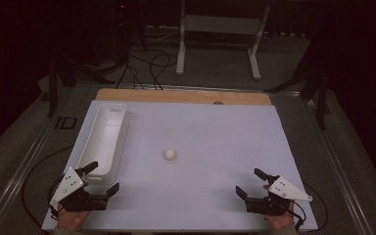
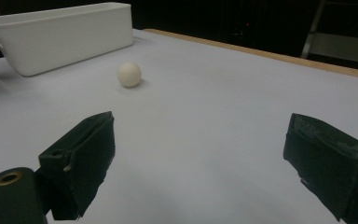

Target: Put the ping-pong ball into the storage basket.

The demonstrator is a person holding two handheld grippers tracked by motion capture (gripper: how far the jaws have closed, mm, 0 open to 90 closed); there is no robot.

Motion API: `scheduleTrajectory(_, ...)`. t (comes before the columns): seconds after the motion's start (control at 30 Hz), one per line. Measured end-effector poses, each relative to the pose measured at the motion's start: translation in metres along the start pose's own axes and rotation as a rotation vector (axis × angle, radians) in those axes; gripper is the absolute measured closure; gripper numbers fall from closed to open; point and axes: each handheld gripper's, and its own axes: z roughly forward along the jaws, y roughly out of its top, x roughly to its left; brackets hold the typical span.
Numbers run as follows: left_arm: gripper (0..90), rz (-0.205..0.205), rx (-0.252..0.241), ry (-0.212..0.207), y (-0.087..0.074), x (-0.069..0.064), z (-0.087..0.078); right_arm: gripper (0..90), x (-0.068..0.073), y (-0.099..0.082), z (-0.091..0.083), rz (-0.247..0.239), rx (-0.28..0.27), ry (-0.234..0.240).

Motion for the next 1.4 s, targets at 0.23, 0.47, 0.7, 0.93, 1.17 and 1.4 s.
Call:
scheduleTrajectory(0.23, 0.0, 0.001, -0.002, 0.006, 0.0, 0.0, -0.001, 8.7, 0.0, 0.0, 0.001, 0.007, -0.001, 0.0)
scheduleTrajectory(0.47, 0.0, 0.004, -0.001, 0.016, 0.003, -0.002, -0.002, 8.7, -0.001, 0.0, 0.0, 0.007, -0.001, -0.003)
scheduleTrajectory(0.7, 0.0, 0.026, 0.003, 0.02, 0.011, -0.006, -0.004, 8.7, -0.005, 0.0, -0.004, 0.026, -0.013, -0.025)
scheduleTrajectory(0.93, 0.0, 0.026, 0.02, 0.02, 0.018, -0.005, -0.004, 8.7, -0.005, 0.001, -0.001, 0.031, -0.006, -0.022)
scheduleTrajectory(1.17, 0.0, 0.02, 0.021, 0.015, 0.023, -0.005, -0.002, 8.7, -0.007, -0.001, -0.002, 0.035, 0.002, -0.029)
scheduleTrajectory(1.4, 0.0, 0.015, 0.032, 0.015, 0.027, -0.005, 0.0, 8.7, -0.006, -0.002, -0.001, 0.026, 0.008, -0.033)
